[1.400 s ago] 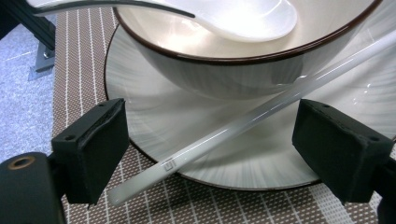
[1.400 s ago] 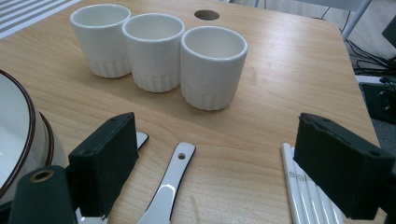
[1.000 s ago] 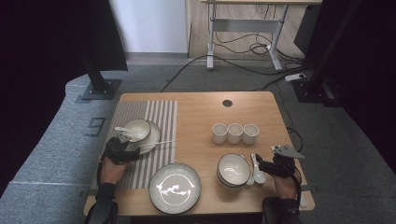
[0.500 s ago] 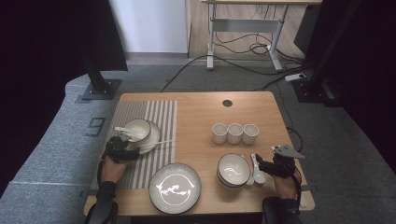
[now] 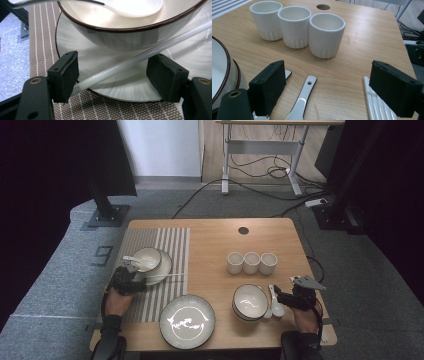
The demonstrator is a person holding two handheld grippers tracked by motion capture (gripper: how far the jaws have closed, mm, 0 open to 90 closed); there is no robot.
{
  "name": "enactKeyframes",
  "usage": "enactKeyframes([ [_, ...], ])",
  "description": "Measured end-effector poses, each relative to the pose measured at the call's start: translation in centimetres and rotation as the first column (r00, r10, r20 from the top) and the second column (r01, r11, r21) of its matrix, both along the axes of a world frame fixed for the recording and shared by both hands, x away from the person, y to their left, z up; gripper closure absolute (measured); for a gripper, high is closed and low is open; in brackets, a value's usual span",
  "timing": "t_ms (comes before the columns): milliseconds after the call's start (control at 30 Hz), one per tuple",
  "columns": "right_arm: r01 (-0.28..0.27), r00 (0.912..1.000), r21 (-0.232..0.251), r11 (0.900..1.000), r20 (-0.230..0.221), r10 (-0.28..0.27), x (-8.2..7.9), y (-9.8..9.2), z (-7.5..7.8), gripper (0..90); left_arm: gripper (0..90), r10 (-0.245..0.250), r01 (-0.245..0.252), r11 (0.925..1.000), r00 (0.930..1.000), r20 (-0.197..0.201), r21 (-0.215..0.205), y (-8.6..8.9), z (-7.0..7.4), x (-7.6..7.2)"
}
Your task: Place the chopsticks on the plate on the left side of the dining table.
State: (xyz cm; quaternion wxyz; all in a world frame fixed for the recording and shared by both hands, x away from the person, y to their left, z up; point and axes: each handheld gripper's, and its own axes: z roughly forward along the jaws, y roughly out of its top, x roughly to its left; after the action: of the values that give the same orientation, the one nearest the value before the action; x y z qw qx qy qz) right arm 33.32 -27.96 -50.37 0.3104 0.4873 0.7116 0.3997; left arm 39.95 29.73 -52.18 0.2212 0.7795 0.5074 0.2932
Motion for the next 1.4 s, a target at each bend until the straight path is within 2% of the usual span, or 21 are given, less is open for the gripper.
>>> enactKeyframes([
  [100,0.0,1.0,-0.001,1.0,0.0,0.0,0.0,0.0,0.0,13.7,26.1,0.001,-0.001,0.9999,1.0,0.005,0.012,0.2,0.1,-0.1],
  [233,-0.001,1.0,-0.001,1.0,-0.001,0.001,0.0,0.0,0.0,13.7,24.2,-0.012,0.012,0.9999,0.9999,0.002,-0.01,0.4,0.2,-0.2],
  [300,-0.001,1.0,-0.001,1.0,-0.002,0.001,0.0,0.1,0.0,13.7,22.8,-0.02,0.021,0.9997,0.9998,0.005,-0.016,0.2,0.3,-0.2],
  [400,-0.003,1.0,-0.003,1.0,-0.003,0.003,0.0,0.1,0.0,13.7,22.4,-0.038,0.038,0.9993,0.9993,0.005,-0.003,-0.4,0.3,-0.1],
  [567,-0.003,1.0,-0.003,1.0,-0.004,0.003,0.0,0.1,0.0,13.7,20.6,-0.048,0.048,0.9987,0.9988,-0.001,-0.014,-0.8,0.3,0.1],
  [967,-0.005,1.0,-0.005,1.0,-0.005,0.005,0.1,0.1,-0.1,13.7,21.5,0.011,-0.011,0.9999,0.9999,-0.011,-0.007,0.6,0.4,-0.2],
  [1200,-0.003,1.0,-0.004,1.0,-0.005,0.003,0.1,0.1,-0.1,13.7,20.3,-0.023,0.023,0.999,0.9997,-0.011,-0.038,0.4,1.0,-0.6],
  [1400,-0.004,1.0,-0.005,1.0,-0.005,0.004,0.1,0.1,-0.1,13.7,18.4,-0.039,0.038,0.9991,0.9992,-0.013,-0.018,-0.6,0.7,-0.2],
])
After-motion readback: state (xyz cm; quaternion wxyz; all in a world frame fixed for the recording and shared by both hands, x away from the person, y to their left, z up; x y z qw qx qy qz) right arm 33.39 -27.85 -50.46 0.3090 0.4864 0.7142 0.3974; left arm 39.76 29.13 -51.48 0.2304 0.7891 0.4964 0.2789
